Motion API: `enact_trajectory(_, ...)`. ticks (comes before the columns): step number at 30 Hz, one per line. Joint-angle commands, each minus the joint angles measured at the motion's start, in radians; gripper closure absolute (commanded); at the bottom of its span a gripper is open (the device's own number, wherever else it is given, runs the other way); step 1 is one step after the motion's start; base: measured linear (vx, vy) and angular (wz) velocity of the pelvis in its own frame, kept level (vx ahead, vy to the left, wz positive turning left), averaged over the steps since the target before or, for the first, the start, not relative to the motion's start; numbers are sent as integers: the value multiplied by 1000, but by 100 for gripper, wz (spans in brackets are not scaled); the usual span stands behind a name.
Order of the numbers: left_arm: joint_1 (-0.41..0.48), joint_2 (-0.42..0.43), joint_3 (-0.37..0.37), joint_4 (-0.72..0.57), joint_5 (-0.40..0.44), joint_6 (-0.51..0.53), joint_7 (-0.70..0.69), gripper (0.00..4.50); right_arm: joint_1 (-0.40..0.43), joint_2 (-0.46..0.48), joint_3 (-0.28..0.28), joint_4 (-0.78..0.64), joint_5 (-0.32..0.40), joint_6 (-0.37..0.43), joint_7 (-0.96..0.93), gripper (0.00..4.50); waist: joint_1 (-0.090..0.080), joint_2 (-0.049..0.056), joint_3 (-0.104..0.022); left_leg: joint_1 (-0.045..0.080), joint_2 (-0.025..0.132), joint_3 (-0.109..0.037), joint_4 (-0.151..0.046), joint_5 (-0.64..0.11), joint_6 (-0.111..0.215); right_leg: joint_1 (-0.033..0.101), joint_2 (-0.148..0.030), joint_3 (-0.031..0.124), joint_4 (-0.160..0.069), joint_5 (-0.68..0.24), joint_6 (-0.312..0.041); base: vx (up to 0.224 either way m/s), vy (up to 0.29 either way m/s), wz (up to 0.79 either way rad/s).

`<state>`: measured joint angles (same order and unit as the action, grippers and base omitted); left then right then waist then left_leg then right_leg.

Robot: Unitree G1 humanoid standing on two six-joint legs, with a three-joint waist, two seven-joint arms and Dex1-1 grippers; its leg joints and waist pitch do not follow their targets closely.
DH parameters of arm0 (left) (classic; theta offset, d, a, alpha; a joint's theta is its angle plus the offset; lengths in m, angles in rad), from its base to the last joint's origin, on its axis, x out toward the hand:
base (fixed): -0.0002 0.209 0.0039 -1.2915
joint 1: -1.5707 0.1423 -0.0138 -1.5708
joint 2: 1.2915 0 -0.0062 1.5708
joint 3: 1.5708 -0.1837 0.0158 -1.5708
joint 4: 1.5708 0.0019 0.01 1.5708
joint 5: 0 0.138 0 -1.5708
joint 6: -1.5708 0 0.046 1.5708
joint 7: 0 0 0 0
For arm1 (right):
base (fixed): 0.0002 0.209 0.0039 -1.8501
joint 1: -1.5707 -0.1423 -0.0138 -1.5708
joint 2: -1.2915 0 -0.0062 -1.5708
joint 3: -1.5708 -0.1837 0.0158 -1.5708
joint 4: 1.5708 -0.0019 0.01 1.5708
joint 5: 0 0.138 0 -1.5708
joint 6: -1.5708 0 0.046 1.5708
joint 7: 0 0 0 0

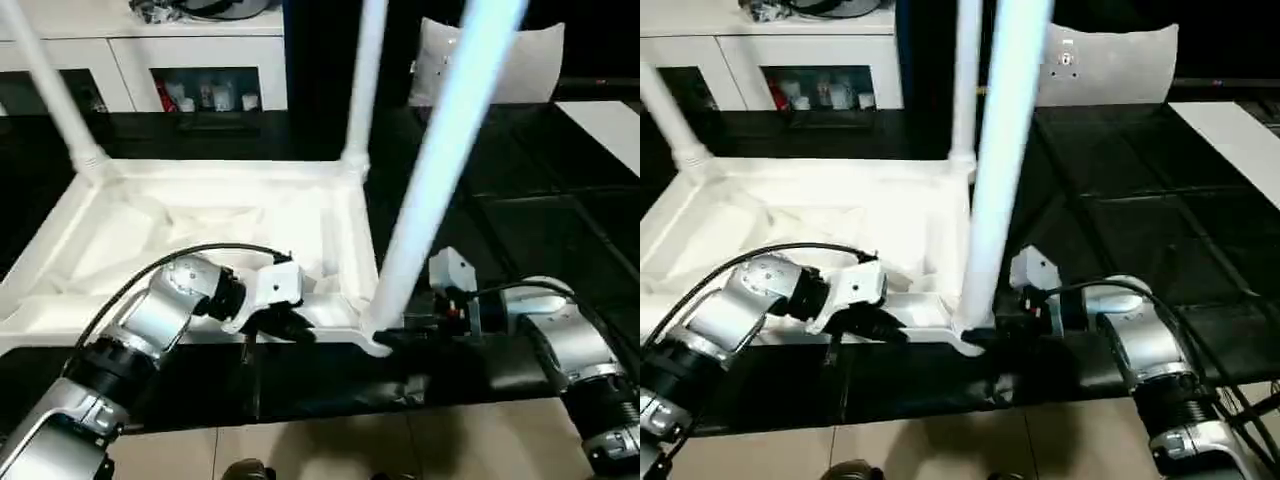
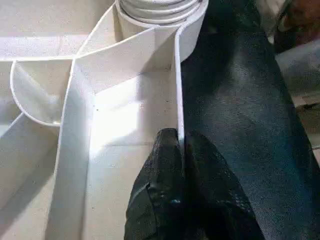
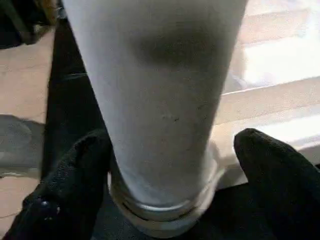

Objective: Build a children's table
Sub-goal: Rotate leg to tighten

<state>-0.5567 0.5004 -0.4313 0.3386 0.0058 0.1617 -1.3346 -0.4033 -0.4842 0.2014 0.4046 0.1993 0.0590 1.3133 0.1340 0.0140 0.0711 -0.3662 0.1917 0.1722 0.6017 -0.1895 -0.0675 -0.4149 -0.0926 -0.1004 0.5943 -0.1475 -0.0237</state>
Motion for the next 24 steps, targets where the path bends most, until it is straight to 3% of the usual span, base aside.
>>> enact_trajectory(1, -20, -3, -28, 7, 7, -41, -46, 450, 1, -11, 12, -21, 11, 17, 25, 65, -1, -6, -80, 8, 40, -7, -74, -203, 56, 60, -63, 51, -71, -350, -185, 0, 0, 0)
enact_trajectory(9, -24, -8, -33, 29, 7, -67, -58, 450, 7, -6, 16, -29, 15, 16, 38, 146, 6, -6, -81, 9, 40, -8, -75, -205, 46, 59, -63, 51, -70, -356, -180, 0, 0, 0)
enact_trajectory(16, -19, -12, -28, 35, 5, -73, -51, 450, 20, 0, 17, -44, 12, 18, 41, 176, 6, -6, -83, 8, 41, -8, -73, -192, 47, 61, -62, 51, -65, -323, -191, 0, 0, 0)
enact_trajectory(20, 16, -33, 8, -16, -16, -1, 21, 450, 38, 24, 16, -53, 5, 26, -4, 181, 6, -7, -83, 7, 41, -7, -73, -189, 46, 61, -63, 52, -64, -324, -191, 0, 0, 0)
enact_trajectory(22, 45, -58, 35, -75, -23, 85, 100, 450, 39, 72, 0, -47, -1, 68, -102, 182, 3, -6, -78, 6, 41, -8, -76, -209, 42, 59, -63, 51, -68, -359, -186, 0, 0, 0)
enact_trajectory(23, 64, -86, 57, -113, -21, 143, 172, 450, 26, 121, -22, -17, -14, 95, -210, 182, -2, -4, -73, 10, 44, -11, -80, -237, 29, 56, -64, 49, -72, -405, -181, 0, 0, 0)
enact_trajectory(24, 64, -86, 57, -113, -21, 143, 172, 450, 26, 121, -22, -17, -14, 95, -210, 182, -10, -5, -67, 12, 37, -11, -81, -275, 17, 55, -64, 44, -86, -492, -156, 0, 0, 0)
